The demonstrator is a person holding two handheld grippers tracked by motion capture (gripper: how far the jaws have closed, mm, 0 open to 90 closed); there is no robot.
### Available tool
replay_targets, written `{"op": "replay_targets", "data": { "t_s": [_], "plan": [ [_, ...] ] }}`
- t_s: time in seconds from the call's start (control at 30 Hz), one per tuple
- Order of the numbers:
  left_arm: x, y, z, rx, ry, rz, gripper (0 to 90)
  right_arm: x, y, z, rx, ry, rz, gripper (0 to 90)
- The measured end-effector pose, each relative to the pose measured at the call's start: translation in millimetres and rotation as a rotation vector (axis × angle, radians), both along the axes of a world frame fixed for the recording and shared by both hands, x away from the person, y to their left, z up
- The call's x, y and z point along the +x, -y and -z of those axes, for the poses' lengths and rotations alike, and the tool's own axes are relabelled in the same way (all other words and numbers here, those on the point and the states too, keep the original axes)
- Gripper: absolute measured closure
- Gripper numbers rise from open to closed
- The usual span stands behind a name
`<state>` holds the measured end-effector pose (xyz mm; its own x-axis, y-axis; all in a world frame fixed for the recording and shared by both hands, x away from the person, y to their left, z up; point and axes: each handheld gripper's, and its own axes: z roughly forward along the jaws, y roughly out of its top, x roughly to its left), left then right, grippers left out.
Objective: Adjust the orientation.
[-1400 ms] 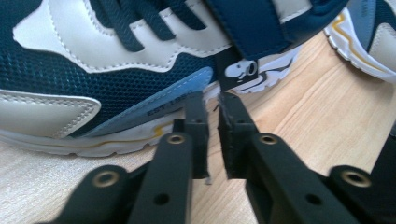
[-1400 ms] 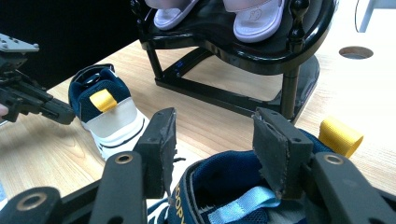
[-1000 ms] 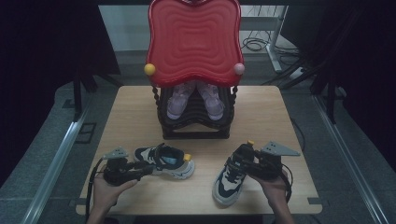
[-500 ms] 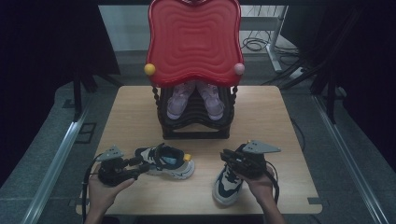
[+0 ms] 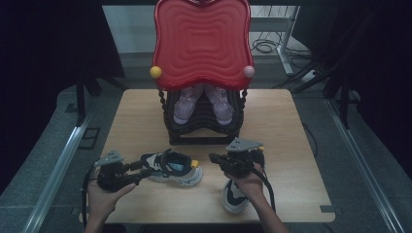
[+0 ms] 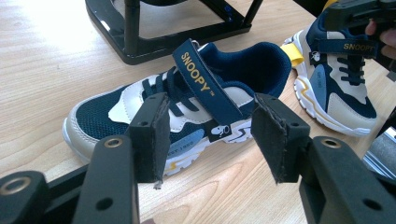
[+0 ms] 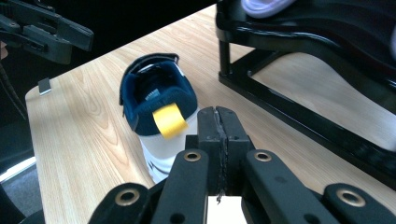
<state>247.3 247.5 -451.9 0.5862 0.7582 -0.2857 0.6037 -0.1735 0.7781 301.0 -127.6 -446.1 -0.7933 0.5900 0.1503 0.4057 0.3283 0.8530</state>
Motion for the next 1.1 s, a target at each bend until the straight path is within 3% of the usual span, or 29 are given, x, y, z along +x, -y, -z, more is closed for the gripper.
{"op": "replay_targets", "data": {
  "t_s": [0.33,1.1],
  "plan": [
    [-1.8,-8.2,0.4,-0.004,-0.022,-0.006,46.3,15.4,-32.0,3.1,-0.019,-0.03,-0.033,89.5],
    [-1.2,-5.0,5.0,0.015,-0.05,0.016,44.9,36.6,-60.2,28.3,-0.112,-0.086,-0.031,89.5]
  ]
}}
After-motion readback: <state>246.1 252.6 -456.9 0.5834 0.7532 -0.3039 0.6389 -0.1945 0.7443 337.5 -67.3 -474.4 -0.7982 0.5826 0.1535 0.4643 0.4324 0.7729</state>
